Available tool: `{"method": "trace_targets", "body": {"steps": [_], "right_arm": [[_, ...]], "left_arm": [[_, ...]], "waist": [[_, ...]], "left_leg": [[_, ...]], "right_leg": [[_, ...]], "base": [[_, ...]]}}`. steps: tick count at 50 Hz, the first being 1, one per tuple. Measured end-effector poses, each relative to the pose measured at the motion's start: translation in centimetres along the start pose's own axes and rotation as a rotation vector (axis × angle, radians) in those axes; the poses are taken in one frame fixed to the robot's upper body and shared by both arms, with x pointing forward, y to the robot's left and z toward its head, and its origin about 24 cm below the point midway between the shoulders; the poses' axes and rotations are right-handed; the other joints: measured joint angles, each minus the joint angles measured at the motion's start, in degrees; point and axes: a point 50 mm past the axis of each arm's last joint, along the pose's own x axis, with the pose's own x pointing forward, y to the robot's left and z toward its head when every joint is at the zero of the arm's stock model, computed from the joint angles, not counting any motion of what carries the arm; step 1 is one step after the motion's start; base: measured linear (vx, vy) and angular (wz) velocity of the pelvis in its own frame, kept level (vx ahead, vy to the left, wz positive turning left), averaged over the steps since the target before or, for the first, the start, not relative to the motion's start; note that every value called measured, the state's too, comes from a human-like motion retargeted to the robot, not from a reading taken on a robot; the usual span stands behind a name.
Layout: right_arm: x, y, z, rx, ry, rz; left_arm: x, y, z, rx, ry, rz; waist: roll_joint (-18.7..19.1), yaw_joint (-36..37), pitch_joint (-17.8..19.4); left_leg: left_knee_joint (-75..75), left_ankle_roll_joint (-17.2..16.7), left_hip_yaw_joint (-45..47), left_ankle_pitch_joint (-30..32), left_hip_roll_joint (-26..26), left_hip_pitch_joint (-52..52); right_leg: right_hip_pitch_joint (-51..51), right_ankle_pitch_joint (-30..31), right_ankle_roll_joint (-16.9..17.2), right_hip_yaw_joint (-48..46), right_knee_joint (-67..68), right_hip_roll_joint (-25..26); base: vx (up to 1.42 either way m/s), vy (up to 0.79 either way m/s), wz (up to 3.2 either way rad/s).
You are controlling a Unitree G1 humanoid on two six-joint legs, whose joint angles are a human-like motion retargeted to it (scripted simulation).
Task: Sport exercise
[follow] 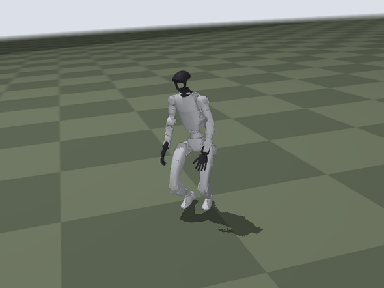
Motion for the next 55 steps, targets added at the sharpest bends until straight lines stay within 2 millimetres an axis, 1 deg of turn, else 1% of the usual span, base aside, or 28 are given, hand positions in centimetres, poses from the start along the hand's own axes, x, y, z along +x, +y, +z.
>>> {"method": "trace_targets", "body": {"steps": [3, 8, 11, 18, 23, 25, 28, 30, 32, 37, 42, 45, 48, 50, 55], "right_arm": [[0.0, 0.1, -0.2, 0.014, 0.015, 0.015], [-0.1, 0.4, -1.0, 0.025, 0.048, 0.041], [-0.2, 0.6, -1.2, 0.029, 0.061, 0.053], [0.0, 0.1, -0.7, 0.019, 0.055, 0.046], [0.2, -0.2, -0.1, -0.010, 0.044, 0.040], [0.3, -0.4, 0.3, -0.025, 0.039, 0.038], [0.5, -0.7, 0.9, -0.058, 0.030, 0.034], [0.6, -0.9, 1.5, -0.079, 0.023, 0.032], [0.7, -1.0, 1.9, -0.098, 0.017, 0.030], [0.8, -0.9, 2.5, -0.148, -0.001, 0.035], [0.9, -1.1, 3.3, -0.187, -0.028, 0.035], [1.0, -1.8, 4.6, -0.203, -0.067, 0.019], [1.2, -2.8, 7.0, -0.207, -0.137, -0.018], [1.2, -3.7, 9.1, -0.200, -0.197, -0.053], [0.4, -6.9, 15.4, -0.151, -0.386, -0.177]], "left_arm": [[0.1, 0.7, 0.1, 0.029, -0.002, 0.004], [0.3, 2.0, 0.4, 0.070, -0.015, 0.018], [0.4, 2.7, 0.8, 0.088, -0.034, 0.029], [0.7, 4.9, 1.9, 0.120, -0.086, 0.061], [0.7, 6.0, 2.5, 0.172, -0.108, 0.069], [0.8, 6.3, 2.7, 0.199, -0.111, 0.070], [0.8, 6.7, 2.8, 0.252, -0.104, 0.071], [0.9, 7.0, 3.0, 0.290, -0.098, 0.066], [1.0, 7.1, 3.3, 0.318, -0.093, 0.056], [1.3, 7.5, 4.0, 0.350, -0.095, 0.040], [1.6, 8.6, 5.5, 0.363, -0.120, 0.059], [1.7, 9.9, 6.7, 0.369, -0.141, 0.093], [1.7, 12.0, 8.1, 0.378, -0.155, 0.148], [1.6, 13.5, 9.0, 0.393, -0.162, 0.191], [0.8, 17.7, 10.6, 0.434, -0.152, 0.321]], "waist": [[-0.38, -0.86, -0.28], [-0.19, -1.75, -0.38], [0.38, -1.79, -0.15], [2.54, 0.36, 1.05], [2.94, 1.75, 1.42], [2.79, 1.88, 1.54], [3.06, 2.22, 2.19], [3.08, 2.25, 2.66], [2.94, 2.13, 2.60], [2.08, 2.17, 1.62], [1.23, 2.13, 0.95], [0.86, 1.96, 0.66], [0.31, 1.74, 0.17], [-0.22, 1.77, -0.07], [-2.46, 2.30, -0.23]], "left_leg": [[1.43, -0.03, 0.63, -0.55, -0.15, -1.88], [3.33, -0.60, 1.13, -1.35, 0.91, -3.52], [4.82, -1.41, 1.11, -1.62, 2.30, -3.95], [12.12, -4.12, -0.25, -1.39, 6.91, -5.11], [20.45, -5.44, -2.48, -3.38, 7.04, -7.26], [23.82, -5.72, -3.24, -3.53, 6.65, -8.42], [29.82, -6.21, -3.76, -3.06, 8.04, -9.55], [32.42, -5.97, -3.84, -1.57, 9.15, -10.91], [33.00, -5.00, -3.71, -0.62, 9.95, -12.61], [27.15, -3.61, -3.75, -0.36, 8.85, -15.63], [17.91, -4.32, -5.40, 0.59, 5.38, -17.86], [13.54, -5.06, -6.56, 1.57, 3.53, -20.60], [10.99, -4.74, -7.14, 0.97, 2.50, -24.78], [10.53, -4.70, -6.99, 0.99, 2.14, -28.20], [13.24, -3.79, -6.43, -0.26, 1.05, -39.09]], "right_leg": [[-5.76, 1.78, -0.44, -0.57, 4.90, -1.23], [-14.40, 4.99, -0.13, -1.37, 6.59, -0.42], [-18.64, 7.07, 0.18, -2.28, 4.18, 0.95], [-25.27, 14.48, 1.64, -5.21, -5.13, 6.41], [-28.59, 19.24, 1.80, -6.34, -4.87, 8.34], [-29.64, 19.90, 1.09, -6.73, -2.50, 8.03], [-30.39, 19.20, -0.58, -8.06, 2.27, 7.74], [-30.45, 19.12, -1.24, -8.83, 4.85, 7.20], [-30.46, 20.02, -1.29, -9.30, 6.40, 6.43], [-30.21, 27.69, -0.30, -10.33, 6.54, 3.36], [-30.91, 36.96, 1.15, -11.09, 3.67, 0.16], [-33.48, 40.79, 2.13, -11.80, 2.05, -1.35], [-37.81, 39.92, 2.56, -12.99, 1.09, -2.62], [-40.89, 36.76, 2.11, -13.95, 1.59, -3.99], [-46.25, 23.94, -1.79, -16.55, 8.03, -7.86]], "base": [[0.07, 0.02, -0.11], [0.12, 0.03, -0.16], [0.15, 0.03, -0.28], [0.16, 0.02, -0.46], [0.19, -0.01, -0.29], [0.23, -0.03, -0.07], [0.26, -0.03, -0.10], [0.25, -0.03, -0.01], [0.23, -0.03, 0.03], [0.17, 0.00, -0.04], [0.04, 0.05, -0.05], [-0.07, 0.08, -0.10], [-0.13, 0.09, -0.23], [-0.16, 0.09, -0.32], [-0.18, 0.06, -0.33]]}}
